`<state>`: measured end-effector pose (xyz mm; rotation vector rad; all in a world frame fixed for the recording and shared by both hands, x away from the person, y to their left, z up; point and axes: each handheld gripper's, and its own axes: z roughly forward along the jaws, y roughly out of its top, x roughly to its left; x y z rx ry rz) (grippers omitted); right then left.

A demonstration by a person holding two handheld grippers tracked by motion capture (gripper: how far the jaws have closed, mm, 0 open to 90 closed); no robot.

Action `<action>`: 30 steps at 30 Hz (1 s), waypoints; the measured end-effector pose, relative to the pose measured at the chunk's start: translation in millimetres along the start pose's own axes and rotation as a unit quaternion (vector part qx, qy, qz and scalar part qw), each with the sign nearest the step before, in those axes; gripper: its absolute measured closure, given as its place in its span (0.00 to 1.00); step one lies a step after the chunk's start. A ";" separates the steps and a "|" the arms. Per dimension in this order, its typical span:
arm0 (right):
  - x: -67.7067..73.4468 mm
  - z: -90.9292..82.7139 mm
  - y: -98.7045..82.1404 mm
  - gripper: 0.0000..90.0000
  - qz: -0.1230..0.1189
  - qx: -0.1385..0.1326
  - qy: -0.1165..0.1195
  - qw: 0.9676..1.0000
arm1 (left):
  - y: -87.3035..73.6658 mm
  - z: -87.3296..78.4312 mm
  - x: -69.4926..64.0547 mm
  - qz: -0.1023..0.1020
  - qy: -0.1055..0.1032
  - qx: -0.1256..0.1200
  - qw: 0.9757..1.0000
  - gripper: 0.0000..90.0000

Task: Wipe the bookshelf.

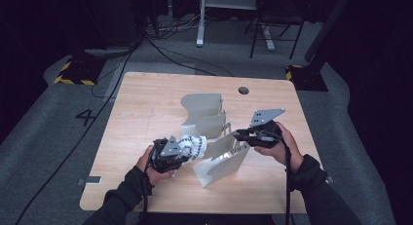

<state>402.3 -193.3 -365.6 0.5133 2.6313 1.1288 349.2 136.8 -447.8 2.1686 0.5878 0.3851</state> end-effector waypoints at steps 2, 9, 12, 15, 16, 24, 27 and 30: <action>1.2 0.3 0.3 0.87 -0.002 -0.001 0.004 1.000 | 4.4 -6.0 -3.0 0.007 0.012 -0.014 1.000 0.82; 19.8 2.9 6.2 0.87 -0.046 -0.001 0.035 0.998 | 36.0 -19.1 -24.9 0.063 0.022 -0.075 0.995 0.83; 27.1 2.7 7.6 0.87 -0.060 -0.002 0.045 0.997 | 45.2 -14.7 -28.0 0.077 0.020 -0.081 0.994 0.83; 31.9 2.0 8.7 0.87 -0.074 -0.005 0.050 0.996 | 50.3 -2.4 -31.3 0.084 0.009 -0.079 0.993 0.83; 32.3 1.4 8.5 0.87 -0.070 -0.009 0.049 0.996 | 50.4 0.8 -32.4 0.086 0.007 -0.075 0.993 0.83; 29.2 -1.1 3.0 0.88 -0.050 -0.024 0.023 0.998 | 36.4 26.6 -32.5 0.081 -0.031 -0.052 0.995 0.83; 29.1 -0.9 2.0 0.89 -0.048 -0.027 0.006 0.998 | 28.4 35.2 -32.6 0.082 -0.043 -0.033 0.995 0.83; 30.0 -0.1 0.4 0.89 -0.042 -0.033 0.000 0.999 | 21.6 41.5 -32.5 0.078 -0.052 -0.017 0.995 0.84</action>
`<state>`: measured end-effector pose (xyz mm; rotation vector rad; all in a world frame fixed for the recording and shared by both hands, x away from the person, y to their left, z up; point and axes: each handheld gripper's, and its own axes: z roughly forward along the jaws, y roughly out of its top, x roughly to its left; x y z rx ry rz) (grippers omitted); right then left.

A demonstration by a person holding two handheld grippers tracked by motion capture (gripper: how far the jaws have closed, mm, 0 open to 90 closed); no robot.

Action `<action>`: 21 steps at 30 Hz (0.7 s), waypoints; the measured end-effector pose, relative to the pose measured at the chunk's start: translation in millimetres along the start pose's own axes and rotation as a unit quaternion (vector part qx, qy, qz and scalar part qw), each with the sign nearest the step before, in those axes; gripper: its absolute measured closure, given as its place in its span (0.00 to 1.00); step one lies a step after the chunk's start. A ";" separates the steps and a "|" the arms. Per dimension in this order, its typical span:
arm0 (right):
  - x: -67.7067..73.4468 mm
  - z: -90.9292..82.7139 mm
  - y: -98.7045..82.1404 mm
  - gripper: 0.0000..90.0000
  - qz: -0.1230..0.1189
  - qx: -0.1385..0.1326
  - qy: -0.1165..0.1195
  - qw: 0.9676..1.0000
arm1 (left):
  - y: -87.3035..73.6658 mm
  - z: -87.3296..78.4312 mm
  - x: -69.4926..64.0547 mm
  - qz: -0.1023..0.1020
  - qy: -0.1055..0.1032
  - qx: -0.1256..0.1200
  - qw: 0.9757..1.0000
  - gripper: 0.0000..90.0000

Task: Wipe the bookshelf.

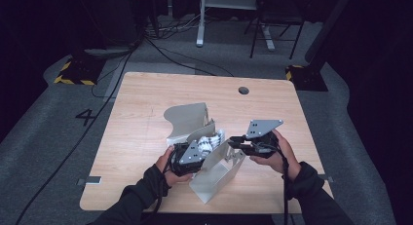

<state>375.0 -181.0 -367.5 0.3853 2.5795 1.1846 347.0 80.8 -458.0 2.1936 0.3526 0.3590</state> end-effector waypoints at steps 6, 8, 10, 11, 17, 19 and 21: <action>-0.3 -0.3 -5.0 0.88 0.014 -0.023 -0.002 1.000 | -2.3 -12.8 3.9 -0.009 0.017 -0.028 0.999 0.84; 0.1 -0.3 -5.9 0.87 0.020 -0.026 -0.003 0.999 | 3.2 -20.0 5.9 -0.010 0.031 -0.048 0.998 0.84; 0.1 -0.3 -7.2 0.86 0.024 -0.033 -0.004 0.999 | 10.7 -26.3 7.4 -0.015 0.039 -0.074 0.996 0.85; -0.3 -0.1 -7.9 0.84 0.027 -0.037 -0.006 0.999 | 15.1 -29.6 7.4 -0.013 0.042 -0.089 0.995 0.85; -3.7 0.0 -12.8 0.76 0.052 -0.055 -0.010 0.997 | 38.0 -49.1 0.3 0.014 0.048 -0.143 0.988 0.85; -3.8 -0.3 -13.2 0.75 0.055 -0.055 -0.013 0.997 | 36.6 -48.4 -0.5 0.018 0.046 -0.135 0.990 0.85; -3.7 -0.8 -14.5 0.74 0.059 -0.059 -0.014 0.996 | 28.5 -41.9 -0.3 0.021 0.033 -0.115 0.993 0.86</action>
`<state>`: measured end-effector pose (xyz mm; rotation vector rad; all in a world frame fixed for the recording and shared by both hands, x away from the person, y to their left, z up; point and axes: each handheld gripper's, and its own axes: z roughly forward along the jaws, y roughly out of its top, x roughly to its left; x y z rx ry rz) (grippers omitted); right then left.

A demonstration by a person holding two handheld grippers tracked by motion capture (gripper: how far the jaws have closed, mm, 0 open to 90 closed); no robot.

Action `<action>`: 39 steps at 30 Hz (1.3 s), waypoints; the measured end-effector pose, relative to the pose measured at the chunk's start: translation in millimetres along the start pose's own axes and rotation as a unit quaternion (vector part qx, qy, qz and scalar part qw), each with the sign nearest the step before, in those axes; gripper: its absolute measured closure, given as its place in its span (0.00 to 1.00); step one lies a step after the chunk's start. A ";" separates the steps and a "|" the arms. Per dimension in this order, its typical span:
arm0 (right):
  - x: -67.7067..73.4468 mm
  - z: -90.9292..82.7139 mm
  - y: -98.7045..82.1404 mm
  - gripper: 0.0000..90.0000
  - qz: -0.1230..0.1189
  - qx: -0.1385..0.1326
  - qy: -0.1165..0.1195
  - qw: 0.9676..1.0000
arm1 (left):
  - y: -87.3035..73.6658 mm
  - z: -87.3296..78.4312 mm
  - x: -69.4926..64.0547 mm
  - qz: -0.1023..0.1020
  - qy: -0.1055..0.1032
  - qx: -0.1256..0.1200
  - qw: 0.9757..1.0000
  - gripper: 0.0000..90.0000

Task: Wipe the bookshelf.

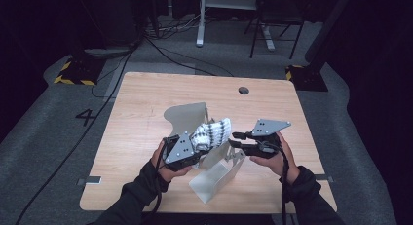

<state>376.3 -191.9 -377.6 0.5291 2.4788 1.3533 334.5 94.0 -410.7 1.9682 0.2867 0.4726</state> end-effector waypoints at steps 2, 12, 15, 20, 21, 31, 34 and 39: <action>0.1 -0.7 -0.9 0.74 0.003 -0.002 0.000 1.000 | -9.7 5.2 0.7 -0.003 -0.010 0.029 1.000 0.86; 0.7 -2.3 -2.3 0.74 0.005 -0.005 -0.004 1.000 | -47.9 40.5 -6.7 0.007 -0.053 0.139 0.989 0.86; 0.9 -3.3 -3.0 0.72 0.007 -0.006 -0.008 1.000 | -56.7 48.9 -5.3 0.004 -0.069 0.159 0.985 0.86; 0.9 -7.6 -4.9 0.61 0.008 -0.005 -0.025 1.000 | -52.9 47.0 -4.5 0.003 -0.066 0.146 0.987 0.86; 1.2 -9.9 -6.0 0.58 0.005 -0.008 -0.030 1.000 | -48.3 43.7 -3.5 0.006 -0.061 0.131 0.989 0.86; -13.3 -58.5 -36.2 0.43 0.026 -0.050 -0.068 0.996 | -14.5 9.5 5.0 -0.013 -0.053 0.016 0.998 0.86; -23.6 -63.6 -53.0 0.43 0.040 -0.034 -0.098 0.994 | -7.9 3.3 3.4 0.010 -0.049 0.014 0.999 0.86; -39.3 -52.1 -83.5 0.42 0.044 0.034 -0.142 0.988 | -12.4 4.3 3.2 0.020 -0.044 0.031 0.998 0.86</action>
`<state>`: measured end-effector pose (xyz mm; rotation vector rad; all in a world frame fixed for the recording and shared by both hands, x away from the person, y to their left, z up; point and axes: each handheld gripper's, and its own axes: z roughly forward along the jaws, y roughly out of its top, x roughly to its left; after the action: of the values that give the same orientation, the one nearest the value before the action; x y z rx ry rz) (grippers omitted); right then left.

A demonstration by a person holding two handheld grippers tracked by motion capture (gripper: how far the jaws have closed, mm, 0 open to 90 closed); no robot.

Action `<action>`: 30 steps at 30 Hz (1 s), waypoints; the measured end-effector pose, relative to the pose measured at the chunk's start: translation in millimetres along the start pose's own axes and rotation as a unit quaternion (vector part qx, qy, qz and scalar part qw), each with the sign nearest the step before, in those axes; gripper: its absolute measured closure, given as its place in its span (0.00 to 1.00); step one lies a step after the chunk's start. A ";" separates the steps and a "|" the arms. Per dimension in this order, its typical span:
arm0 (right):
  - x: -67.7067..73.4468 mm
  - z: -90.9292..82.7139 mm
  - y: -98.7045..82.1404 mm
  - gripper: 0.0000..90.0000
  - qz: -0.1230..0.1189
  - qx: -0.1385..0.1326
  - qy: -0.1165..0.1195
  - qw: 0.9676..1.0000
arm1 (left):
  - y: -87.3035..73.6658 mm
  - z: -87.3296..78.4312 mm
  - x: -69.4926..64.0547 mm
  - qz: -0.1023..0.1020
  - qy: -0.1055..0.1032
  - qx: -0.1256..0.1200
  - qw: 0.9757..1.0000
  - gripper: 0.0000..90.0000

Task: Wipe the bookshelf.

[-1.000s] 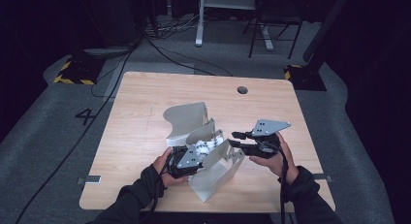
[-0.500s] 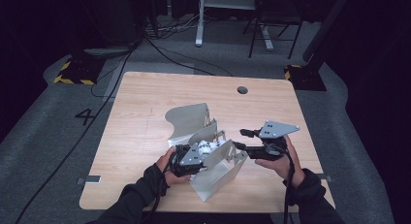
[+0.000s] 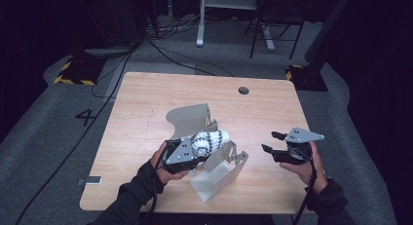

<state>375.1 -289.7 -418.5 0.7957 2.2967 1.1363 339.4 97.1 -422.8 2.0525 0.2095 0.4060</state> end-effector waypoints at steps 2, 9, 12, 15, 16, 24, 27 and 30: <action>-4.9 8.3 -8.9 0.42 0.015 0.014 0.004 1.000 | -4.9 5.7 -1.1 0.004 -0.007 0.014 1.000 0.86; -9.6 39.3 -29.4 0.38 0.031 0.053 0.019 0.998 | -23.3 28.1 -3.6 0.005 -0.031 0.071 0.997 0.86; -10.6 48.3 -36.0 0.36 0.034 0.061 0.018 0.997 | -31.1 35.2 -3.3 -0.006 -0.042 0.089 0.995 0.86; -12.9 56.5 -41.6 0.34 0.040 0.068 0.021 0.997 | -39.8 45.6 -5.4 -0.006 -0.051 0.118 0.992 0.86; -13.3 58.8 -43.0 0.34 0.041 0.070 0.018 0.997 | -42.1 48.4 -5.6 -0.007 -0.054 0.125 0.991 0.86; -14.2 69.9 -50.3 0.33 0.059 0.084 0.027 0.994 | -51.5 58.5 -3.0 -0.039 -0.072 0.138 0.987 0.86; -13.3 72.6 -51.3 0.35 0.059 0.086 0.034 0.994 | -44.4 54.6 -3.8 -0.030 -0.058 0.141 0.988 0.86; -13.8 72.7 -52.1 0.34 0.061 0.083 0.035 0.994 | -36.3 47.5 -3.5 -0.022 -0.047 0.127 0.991 0.86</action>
<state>414.7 -284.3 -499.6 0.9855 2.4556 1.0489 354.5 75.2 -476.6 2.3058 0.2592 0.2660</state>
